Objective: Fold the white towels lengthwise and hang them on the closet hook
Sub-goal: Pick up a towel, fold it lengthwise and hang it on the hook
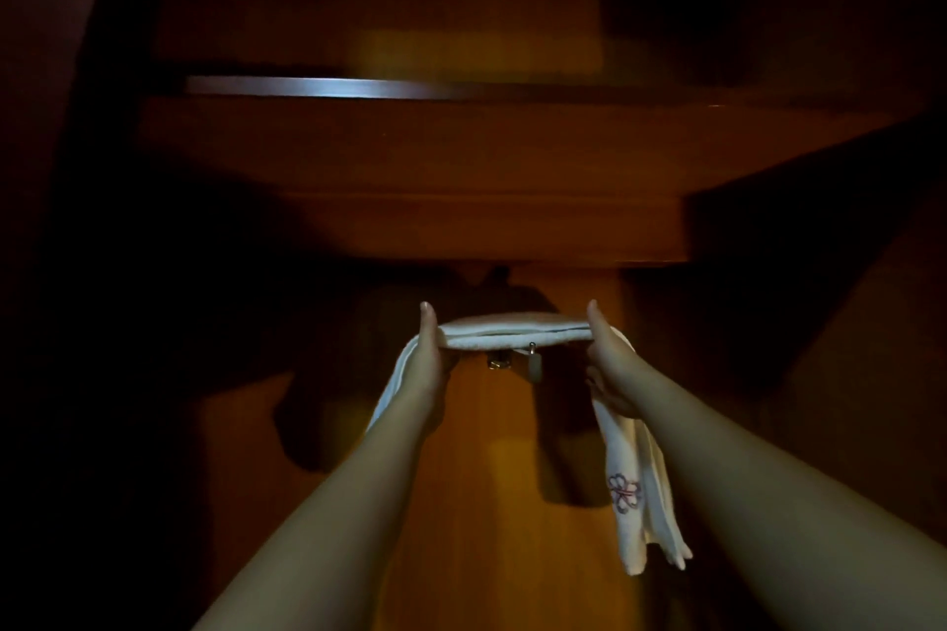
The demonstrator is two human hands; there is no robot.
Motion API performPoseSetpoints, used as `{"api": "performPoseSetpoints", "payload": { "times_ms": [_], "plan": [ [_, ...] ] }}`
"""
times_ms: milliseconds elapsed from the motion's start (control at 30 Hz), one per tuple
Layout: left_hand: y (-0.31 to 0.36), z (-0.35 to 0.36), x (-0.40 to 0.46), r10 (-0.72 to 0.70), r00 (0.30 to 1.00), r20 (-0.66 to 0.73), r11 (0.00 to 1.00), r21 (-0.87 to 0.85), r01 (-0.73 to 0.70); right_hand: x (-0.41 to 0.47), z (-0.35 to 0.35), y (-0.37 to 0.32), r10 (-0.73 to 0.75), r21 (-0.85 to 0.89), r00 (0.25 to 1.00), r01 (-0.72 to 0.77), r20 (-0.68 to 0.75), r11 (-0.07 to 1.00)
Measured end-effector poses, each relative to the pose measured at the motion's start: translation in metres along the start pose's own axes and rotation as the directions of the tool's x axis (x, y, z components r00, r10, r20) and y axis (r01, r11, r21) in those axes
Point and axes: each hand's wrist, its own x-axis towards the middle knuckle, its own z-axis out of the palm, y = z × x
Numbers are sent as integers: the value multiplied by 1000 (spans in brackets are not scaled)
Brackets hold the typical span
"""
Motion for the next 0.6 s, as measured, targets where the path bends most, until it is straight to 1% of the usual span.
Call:
{"api": "performPoseSetpoints", "payload": {
  "times_ms": [133, 233, 300, 400, 533, 600],
  "plan": [
    [-4, -4, 16, -27, 1000, -5, 999, -20, 27, 13, 7, 0, -4, 44, 1000, 4, -9, 999],
    [-12, -9, 21, -60, 998, -24, 998, -30, 59, 15, 11, 7, 55, 21, 998, -54, -15, 998],
    [-20, -15, 22, -81, 996, -23, 996, -48, 80, 16, 14, 15, 87, 28, 996, -87, 11, 996],
    [-34, -25, 26, -81, 996, -36, 995, -56, 79, 20, 18, 25, 95, 36, 994, -97, 54, 995],
    [-37, -27, 30, -113, 989, -99, 991, -77, 106, 24, 28, 24, 75, 54, 997, -76, 13, 996],
    [-38, -28, 32, -124, 985, -121, 992, -45, 119, 27, 31, 21, 107, 69, 994, -106, -13, 992]
  ]
}}
